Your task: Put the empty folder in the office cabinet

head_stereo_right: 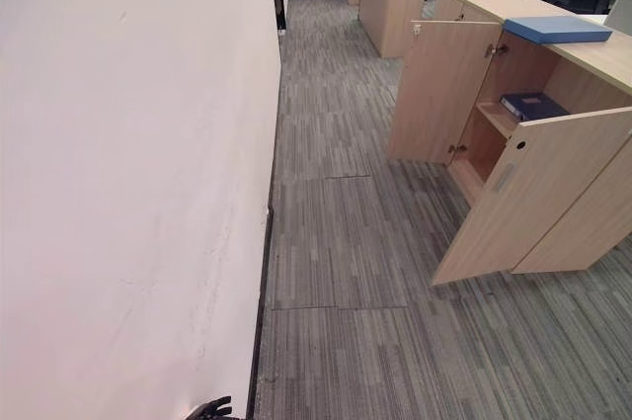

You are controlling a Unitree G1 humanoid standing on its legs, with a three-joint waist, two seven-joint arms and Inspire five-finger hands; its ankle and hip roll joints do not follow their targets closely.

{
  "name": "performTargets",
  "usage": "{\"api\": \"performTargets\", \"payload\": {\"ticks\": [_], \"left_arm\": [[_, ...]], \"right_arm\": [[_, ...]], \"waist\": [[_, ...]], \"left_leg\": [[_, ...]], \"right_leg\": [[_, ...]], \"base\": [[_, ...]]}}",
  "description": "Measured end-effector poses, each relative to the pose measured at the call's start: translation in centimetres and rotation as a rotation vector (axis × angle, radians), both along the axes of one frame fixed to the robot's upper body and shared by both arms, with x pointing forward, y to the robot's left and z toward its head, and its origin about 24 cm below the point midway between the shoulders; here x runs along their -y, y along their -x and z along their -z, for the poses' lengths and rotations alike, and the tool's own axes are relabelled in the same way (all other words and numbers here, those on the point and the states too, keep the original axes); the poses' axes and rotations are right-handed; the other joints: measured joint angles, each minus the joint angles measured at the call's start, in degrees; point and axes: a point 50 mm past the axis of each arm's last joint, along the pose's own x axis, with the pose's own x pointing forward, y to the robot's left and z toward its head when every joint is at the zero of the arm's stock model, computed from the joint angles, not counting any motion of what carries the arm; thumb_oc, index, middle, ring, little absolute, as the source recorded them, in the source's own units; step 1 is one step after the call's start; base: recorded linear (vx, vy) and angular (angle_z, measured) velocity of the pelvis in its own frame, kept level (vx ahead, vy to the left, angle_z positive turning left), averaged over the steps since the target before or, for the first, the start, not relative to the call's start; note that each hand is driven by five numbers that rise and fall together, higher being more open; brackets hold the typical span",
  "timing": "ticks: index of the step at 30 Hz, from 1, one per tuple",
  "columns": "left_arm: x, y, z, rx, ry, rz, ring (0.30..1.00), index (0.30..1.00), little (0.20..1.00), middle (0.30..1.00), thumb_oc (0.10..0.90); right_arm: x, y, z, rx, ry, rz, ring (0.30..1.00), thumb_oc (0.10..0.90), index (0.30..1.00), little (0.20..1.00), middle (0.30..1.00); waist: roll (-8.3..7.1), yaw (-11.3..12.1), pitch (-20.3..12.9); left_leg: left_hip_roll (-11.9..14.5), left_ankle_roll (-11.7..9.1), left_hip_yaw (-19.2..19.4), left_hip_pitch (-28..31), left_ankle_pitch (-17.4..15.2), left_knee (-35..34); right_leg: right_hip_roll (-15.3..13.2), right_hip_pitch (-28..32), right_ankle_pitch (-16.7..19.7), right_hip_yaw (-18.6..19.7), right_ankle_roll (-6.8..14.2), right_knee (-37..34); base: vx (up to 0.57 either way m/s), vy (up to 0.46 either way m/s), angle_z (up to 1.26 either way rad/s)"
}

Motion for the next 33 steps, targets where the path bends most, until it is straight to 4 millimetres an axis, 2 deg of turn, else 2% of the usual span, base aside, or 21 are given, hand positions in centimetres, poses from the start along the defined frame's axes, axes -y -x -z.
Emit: {"api": "performTargets", "payload": {"ticks": [13,33], "left_arm": [[-0.1,0.0,0.0,0.014,0.02,-0.059,0.9,0.9,0.9,0.9,0.8],[0.1,0.3,0.1,-0.001,0.033,-0.061,0.9,0.9,0.9,0.9,0.8]], "right_arm": [[0.0,0.8,0.1,-0.011,0.036,0.028,0.9,0.8,0.9,0.9,0.9],[0.3,1.4,0.1,-0.034,0.051,0.016,0.9,0.8,0.9,0.9,0.9]], "waist": [[-0.42,-0.1,0.5],[0.06,-0.2,0.9]], "left_leg": [[0.0,0.0,0.2,0.2,0.0,-0.1],[0.0,0.0,1.4,0.7,0.0,-0.1]], "right_leg": [[0.1,0.0,-0.1,0.2,0.1,0.0],[0.1,0.0,0.1,1.2,0.2,0.0]], "base": [[0.0,0.0,0.0],[0.0,0.0,-0.02]]}}
